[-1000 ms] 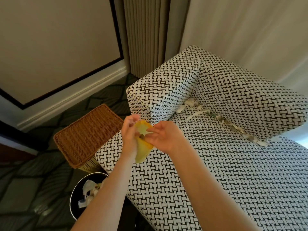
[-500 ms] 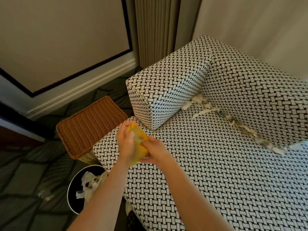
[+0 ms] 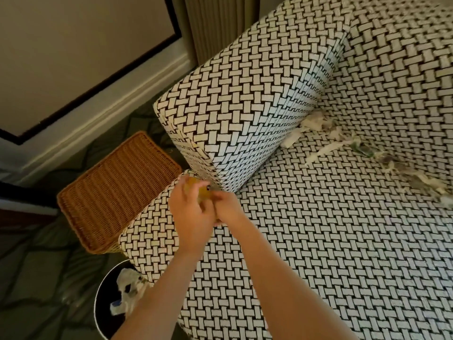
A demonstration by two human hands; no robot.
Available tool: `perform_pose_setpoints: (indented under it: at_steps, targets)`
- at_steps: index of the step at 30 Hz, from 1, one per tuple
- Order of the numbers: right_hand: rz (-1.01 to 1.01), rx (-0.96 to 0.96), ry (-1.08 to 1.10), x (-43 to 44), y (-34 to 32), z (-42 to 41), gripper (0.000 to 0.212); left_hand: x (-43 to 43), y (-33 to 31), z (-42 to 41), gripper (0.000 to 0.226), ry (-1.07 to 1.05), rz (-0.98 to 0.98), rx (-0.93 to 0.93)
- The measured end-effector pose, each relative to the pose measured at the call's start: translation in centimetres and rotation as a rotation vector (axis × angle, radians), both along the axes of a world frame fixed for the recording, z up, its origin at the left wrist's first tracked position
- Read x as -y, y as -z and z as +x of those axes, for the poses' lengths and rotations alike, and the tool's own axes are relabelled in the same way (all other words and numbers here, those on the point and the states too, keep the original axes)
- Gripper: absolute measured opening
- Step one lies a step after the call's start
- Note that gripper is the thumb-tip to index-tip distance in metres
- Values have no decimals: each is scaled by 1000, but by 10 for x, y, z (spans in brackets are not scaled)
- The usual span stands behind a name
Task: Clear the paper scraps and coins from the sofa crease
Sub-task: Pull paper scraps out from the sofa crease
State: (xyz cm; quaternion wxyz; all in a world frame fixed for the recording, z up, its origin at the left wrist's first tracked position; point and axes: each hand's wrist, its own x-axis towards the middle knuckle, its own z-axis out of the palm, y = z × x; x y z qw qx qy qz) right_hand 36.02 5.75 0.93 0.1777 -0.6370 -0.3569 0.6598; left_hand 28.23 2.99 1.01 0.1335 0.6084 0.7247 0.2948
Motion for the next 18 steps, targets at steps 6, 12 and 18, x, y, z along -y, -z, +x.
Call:
perform_pose_setpoints:
  at_steps: [6, 12, 18]
  targets:
    - [-95, -45, -172, -26, -2, 63, 13, 9, 6, 46, 37, 69, -17, 116]
    - [-23, 122, 243, -44, 7, 156, 24, 22, -20, 101, 25, 240, 80, 185]
    - [194, 290, 238, -80, 5, 200, 29, -62, 3, 165, 38, 425, -300, 293]
